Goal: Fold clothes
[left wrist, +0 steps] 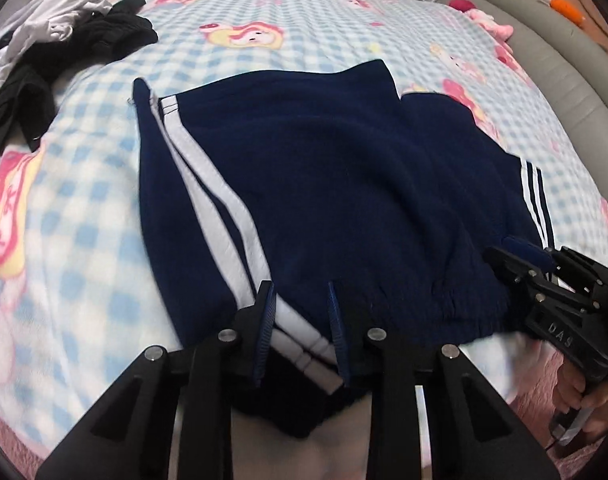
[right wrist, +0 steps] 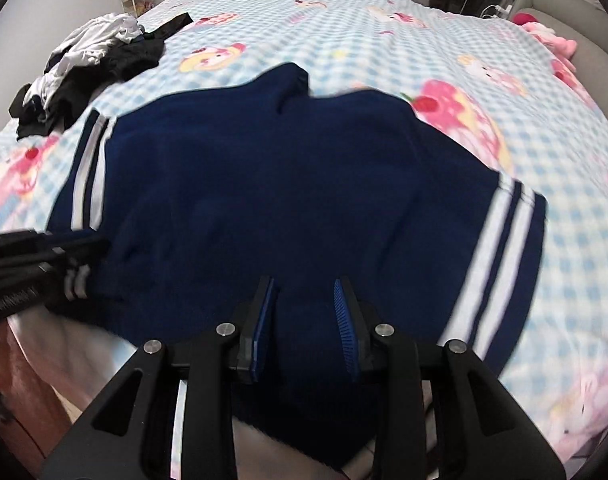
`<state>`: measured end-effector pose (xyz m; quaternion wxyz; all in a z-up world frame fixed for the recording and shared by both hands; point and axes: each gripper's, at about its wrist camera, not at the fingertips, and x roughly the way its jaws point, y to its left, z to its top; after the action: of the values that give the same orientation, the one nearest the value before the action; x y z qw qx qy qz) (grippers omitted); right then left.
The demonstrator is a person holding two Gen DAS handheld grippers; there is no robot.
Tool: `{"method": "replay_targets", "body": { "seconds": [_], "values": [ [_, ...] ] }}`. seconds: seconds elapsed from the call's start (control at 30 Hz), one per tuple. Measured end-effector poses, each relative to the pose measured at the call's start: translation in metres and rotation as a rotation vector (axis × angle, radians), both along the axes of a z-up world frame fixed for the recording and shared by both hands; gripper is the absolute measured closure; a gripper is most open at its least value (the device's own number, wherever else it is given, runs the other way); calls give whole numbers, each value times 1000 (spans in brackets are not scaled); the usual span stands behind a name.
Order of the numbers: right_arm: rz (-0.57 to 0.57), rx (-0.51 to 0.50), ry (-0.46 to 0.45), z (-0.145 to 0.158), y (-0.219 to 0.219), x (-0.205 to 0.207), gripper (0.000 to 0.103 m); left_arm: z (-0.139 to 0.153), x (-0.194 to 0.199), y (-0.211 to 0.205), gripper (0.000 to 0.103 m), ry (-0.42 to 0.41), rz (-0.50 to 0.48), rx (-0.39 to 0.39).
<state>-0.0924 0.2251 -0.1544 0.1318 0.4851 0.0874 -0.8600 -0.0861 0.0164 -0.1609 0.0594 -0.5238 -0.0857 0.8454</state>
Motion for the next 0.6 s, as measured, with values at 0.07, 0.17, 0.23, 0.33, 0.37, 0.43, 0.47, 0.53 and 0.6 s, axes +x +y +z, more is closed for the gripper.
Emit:
{"method": "replay_targets", "body": {
  "seconds": [0.07, 0.17, 0.23, 0.33, 0.37, 0.43, 0.47, 0.53, 0.6],
  "values": [
    [-14, -27, 5, 4, 8, 7, 72, 1, 8, -1, 74, 4, -4, -3],
    [-27, -50, 21, 12, 15, 15, 72, 11, 15, -2, 75, 29, -12, 5],
    [-31, -60, 40, 20, 17, 17, 72, 21, 16, 1, 75, 68, -29, 12],
    [-55, -57, 73, 29, 21, 17, 70, 33, 13, 11, 75, 121, -65, 30],
    [-67, -52, 73, 28, 23, 16, 70, 34, 11, 15, 75, 131, -77, 32],
    [-86, -45, 62, 22, 26, 14, 70, 30, 6, 22, 75, 139, -94, 43],
    [-87, -42, 49, 16, 28, 13, 70, 23, 3, 23, 75, 129, -96, 47],
    [-81, -23, 33, 0, 30, 16, 70, 5, 0, 27, 75, 84, -84, 28],
    [-63, -14, 41, -5, 30, 22, 70, -8, 4, 27, 74, 48, -74, -5]
  ]
}}
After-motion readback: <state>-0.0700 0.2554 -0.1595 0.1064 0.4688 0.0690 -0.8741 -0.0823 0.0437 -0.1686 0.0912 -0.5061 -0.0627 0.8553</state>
